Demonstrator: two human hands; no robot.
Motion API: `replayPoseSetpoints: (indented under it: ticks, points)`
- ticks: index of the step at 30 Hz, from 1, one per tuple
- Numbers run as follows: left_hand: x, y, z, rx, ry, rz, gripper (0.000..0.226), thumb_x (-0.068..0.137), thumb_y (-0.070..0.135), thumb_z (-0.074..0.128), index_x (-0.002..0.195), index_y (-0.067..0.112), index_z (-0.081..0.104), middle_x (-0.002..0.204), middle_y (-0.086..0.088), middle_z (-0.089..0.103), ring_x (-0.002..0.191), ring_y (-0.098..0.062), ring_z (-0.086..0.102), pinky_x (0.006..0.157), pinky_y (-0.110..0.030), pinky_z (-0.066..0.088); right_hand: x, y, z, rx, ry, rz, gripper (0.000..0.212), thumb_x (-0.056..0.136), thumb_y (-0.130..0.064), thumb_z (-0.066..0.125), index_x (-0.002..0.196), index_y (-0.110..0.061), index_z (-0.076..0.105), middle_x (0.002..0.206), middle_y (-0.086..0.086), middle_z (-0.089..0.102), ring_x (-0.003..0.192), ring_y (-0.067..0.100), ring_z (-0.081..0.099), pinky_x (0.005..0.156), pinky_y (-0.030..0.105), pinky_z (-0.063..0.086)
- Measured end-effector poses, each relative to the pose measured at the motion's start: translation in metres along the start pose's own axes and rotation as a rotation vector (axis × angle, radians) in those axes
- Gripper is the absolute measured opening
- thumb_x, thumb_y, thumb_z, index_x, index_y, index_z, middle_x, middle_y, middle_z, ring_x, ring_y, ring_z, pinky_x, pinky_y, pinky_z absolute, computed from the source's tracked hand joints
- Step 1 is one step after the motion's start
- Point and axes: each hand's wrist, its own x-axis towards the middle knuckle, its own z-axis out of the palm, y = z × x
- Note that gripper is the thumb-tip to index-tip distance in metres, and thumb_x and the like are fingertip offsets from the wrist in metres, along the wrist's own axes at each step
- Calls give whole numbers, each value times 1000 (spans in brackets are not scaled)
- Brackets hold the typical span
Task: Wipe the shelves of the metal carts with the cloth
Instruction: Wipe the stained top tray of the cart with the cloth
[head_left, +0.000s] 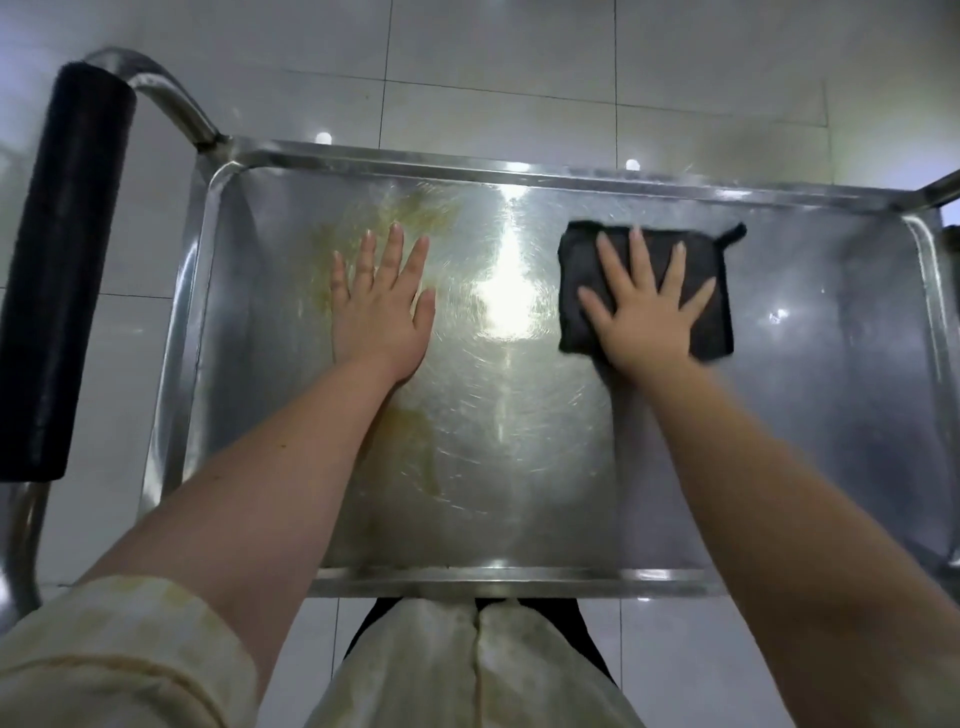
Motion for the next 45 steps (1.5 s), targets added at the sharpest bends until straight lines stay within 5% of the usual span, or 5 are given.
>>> replayPoseSetpoints:
  ticks: [5,19,29,37,45]
  points:
    - [0,2,0,0,-8,-8,58,100,49,9,156,35,-2,164,4,-7,150,-21,-12,120,-50,-9,61,8,-19,0,-31,83,65,88,-76,9,148,-55,-9,163,-13,-13,148,36,-14,108,73,-8]
    - [2,3,-23,23,-174,-24,56,103,44,11,155,32,-7,163,1,-14,149,-25,-16,119,-51,-11,-212,-16,49,-36,-90,-127,65,95,-66,15,154,-39,17,163,-1,14,147,46,1,106,78,5]
    - [-79,20,-47,-321,-64,-24,46,105,33,32,150,28,36,164,-2,10,151,-29,-3,121,-51,1,-152,-96,28,93,-40,-362,60,98,-57,20,152,-45,-3,164,-11,0,149,29,-15,113,63,-14]
    - [-147,113,20,21,-129,-194,66,94,64,10,153,42,-10,163,1,-15,150,-28,-12,105,-71,-20,-131,-17,35,91,-57,-151,54,102,-42,11,155,-36,5,164,-9,-2,150,21,-11,119,50,-11]
    - [-149,-41,0,115,-70,-152,64,90,71,9,150,52,-6,164,10,-10,150,-20,-11,110,-72,-7,-130,-18,42,6,-27,-146,57,98,-47,3,154,-39,-3,163,-11,-7,150,22,-12,114,43,-21]
